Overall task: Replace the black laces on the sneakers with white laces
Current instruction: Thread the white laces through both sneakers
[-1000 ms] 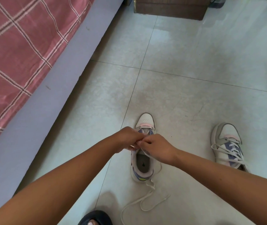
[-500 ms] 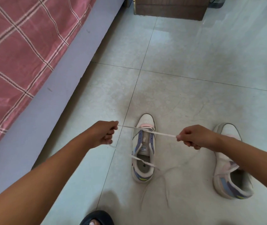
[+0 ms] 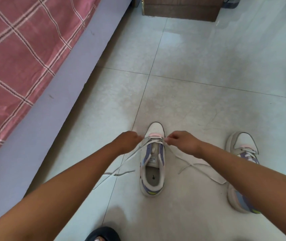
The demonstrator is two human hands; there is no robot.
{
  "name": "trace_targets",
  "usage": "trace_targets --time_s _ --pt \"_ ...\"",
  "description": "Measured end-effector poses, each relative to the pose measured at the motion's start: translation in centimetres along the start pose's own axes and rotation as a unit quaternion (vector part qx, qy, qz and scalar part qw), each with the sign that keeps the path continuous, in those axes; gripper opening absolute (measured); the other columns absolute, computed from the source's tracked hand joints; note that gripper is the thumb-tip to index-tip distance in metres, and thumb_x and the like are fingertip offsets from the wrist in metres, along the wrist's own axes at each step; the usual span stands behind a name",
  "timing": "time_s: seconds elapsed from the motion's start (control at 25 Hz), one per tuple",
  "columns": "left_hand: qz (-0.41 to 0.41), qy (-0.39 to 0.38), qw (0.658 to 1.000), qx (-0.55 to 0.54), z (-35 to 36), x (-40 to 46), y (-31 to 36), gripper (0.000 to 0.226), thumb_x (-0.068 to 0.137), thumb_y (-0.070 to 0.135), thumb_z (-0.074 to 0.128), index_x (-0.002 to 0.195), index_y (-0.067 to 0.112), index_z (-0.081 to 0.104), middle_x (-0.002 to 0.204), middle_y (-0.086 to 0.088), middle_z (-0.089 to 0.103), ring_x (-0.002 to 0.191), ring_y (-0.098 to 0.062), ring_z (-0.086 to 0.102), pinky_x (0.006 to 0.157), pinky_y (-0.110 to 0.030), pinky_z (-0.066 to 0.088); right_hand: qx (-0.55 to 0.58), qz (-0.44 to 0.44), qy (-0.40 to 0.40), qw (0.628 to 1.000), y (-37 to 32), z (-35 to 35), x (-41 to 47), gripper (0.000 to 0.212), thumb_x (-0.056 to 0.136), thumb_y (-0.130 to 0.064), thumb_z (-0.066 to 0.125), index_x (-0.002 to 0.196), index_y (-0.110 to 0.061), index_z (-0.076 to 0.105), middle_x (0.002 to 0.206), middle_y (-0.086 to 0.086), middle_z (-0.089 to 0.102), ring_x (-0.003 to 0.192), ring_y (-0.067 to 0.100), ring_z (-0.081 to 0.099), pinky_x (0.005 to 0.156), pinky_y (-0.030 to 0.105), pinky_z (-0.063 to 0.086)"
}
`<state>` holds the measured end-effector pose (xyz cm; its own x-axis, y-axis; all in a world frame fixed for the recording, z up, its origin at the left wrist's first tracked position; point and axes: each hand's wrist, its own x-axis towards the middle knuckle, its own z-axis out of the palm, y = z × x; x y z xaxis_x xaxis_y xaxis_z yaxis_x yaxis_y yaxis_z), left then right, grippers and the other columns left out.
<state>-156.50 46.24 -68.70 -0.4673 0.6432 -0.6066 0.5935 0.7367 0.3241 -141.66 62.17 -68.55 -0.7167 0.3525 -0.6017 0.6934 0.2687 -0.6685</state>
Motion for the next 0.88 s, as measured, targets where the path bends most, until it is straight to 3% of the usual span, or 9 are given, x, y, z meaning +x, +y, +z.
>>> trace_targets --time_s 0.08,0.12,0.24,0.32,0.4,0.52,0.6,0.72,0.88 --pt "-0.013 0.021 0.999 -0.021 0.7 1.4 2.4 0.049 0.092 0.054 0.046 0.090 0.006 0.058 0.082 -0.010 0.054 0.079 -0.026 0.052 0.063 -0.030 0.036 0.018 0.008 0.013 1.000 -0.5 1.5 1.0 0.029 0.087 -0.036 0.064 0.097 -0.009 0.060 0.092 0.001 0.058 0.082 0.013 0.051 0.064 0.021 0.038" --pt "-0.032 0.027 0.999 -0.014 1.1 1.9 3.1 0.050 0.087 0.058 0.051 0.093 0.009 0.057 0.083 -0.005 0.053 0.080 -0.023 0.052 0.065 -0.030 0.037 0.017 0.013 0.020 1.000 -0.6 2.0 1.2 0.030 0.085 -0.036 0.067 0.094 -0.008 0.059 0.088 0.000 0.056 0.080 0.013 0.050 0.063 0.022 0.037" --pt "-0.046 0.018 0.998 0.027 1.3 2.7 4.1 0.044 0.086 0.049 0.058 0.106 0.011 0.052 0.102 -0.006 0.058 0.093 -0.025 0.056 0.076 -0.034 0.040 0.029 0.028 0.013 0.999 -0.5 2.4 1.7 0.031 0.086 -0.033 0.066 0.069 -0.011 0.056 0.070 0.005 0.056 0.060 0.012 0.047 0.055 0.019 0.035" --pt "-0.036 0.006 0.998 0.042 1.2 2.8 4.3 0.037 0.089 0.046 0.055 0.102 0.011 0.051 0.101 -0.007 0.058 0.091 -0.025 0.054 0.080 -0.035 0.039 0.031 0.038 -0.002 0.999 -0.7 2.5 1.5 0.038 0.088 -0.033 0.064 0.059 -0.012 0.052 0.059 0.005 0.054 0.049 0.011 0.044 0.047 0.015 0.034" --pt "-0.016 -0.012 0.998 0.055 1.1 2.6 4.2 0.029 0.095 0.041 0.048 0.096 0.012 0.048 0.102 -0.009 0.058 0.087 -0.024 0.050 0.081 -0.036 0.037 0.037 0.052 -0.020 0.998 -0.8 2.3 1.5 0.040 0.090 -0.033 0.062 0.060 -0.011 0.049 0.058 0.005 0.052 0.051 0.014 0.046 0.049 0.017 0.037" --pt "0.019 -0.034 0.999 -0.014 0.6 2.3 3.8 0.028 0.099 0.028 0.045 0.108 0.002 0.051 0.110 -0.018 0.061 0.096 -0.030 0.057 0.077 -0.032 0.040 0.070 0.078 -0.046 0.994 -0.6 1.8 1.3 0.033 0.093 -0.025 0.058 0.066 -0.011 0.047 0.064 0.005 0.044 0.057 0.016 0.044 0.054 0.025 0.042" --pt "0.025 -0.045 0.998 -0.032 0.1 2.1 3.5 0.027 0.098 0.024 0.047 0.108 -0.001 0.051 0.102 -0.020 0.062 0.088 -0.030 0.059 0.069 -0.030 0.040 0.080 0.087 -0.059 0.991 -0.5 1.6 1.3 0.032 0.094 -0.022 0.057 0.066 -0.012 0.045 0.064 0.005 0.039 0.057 0.015 0.040 0.053 0.024 0.043" --pt "0.031 -0.069 0.997 -0.006 -0.3 2.0 3.0 0.026 0.096 0.027 0.050 0.089 0.003 0.058 0.084 -0.015 0.057 0.074 -0.023 0.051 0.059 -0.028 0.035 0.084 0.084 -0.073 0.990 -0.5 1.4 1.3 0.033 0.094 -0.023 0.057 0.066 -0.012 0.044 0.063 0.004 0.036 0.055 0.014 0.036 0.052 0.023 0.043" --pt "0.048 -0.069 0.996 -0.016 -0.1 1.9 2.7 0.040 0.092 0.043 0.053 0.073 0.009 0.052 0.072 -0.006 0.049 0.065 -0.017 0.044 0.054 -0.025 0.030 0.085 0.070 -0.089 0.990 -0.4 1.3 1.2 0.032 0.092 -0.031 0.059 0.069 -0.013 0.046 0.063 0.002 0.037 0.054 0.013 0.035 0.051 0.023 0.041"
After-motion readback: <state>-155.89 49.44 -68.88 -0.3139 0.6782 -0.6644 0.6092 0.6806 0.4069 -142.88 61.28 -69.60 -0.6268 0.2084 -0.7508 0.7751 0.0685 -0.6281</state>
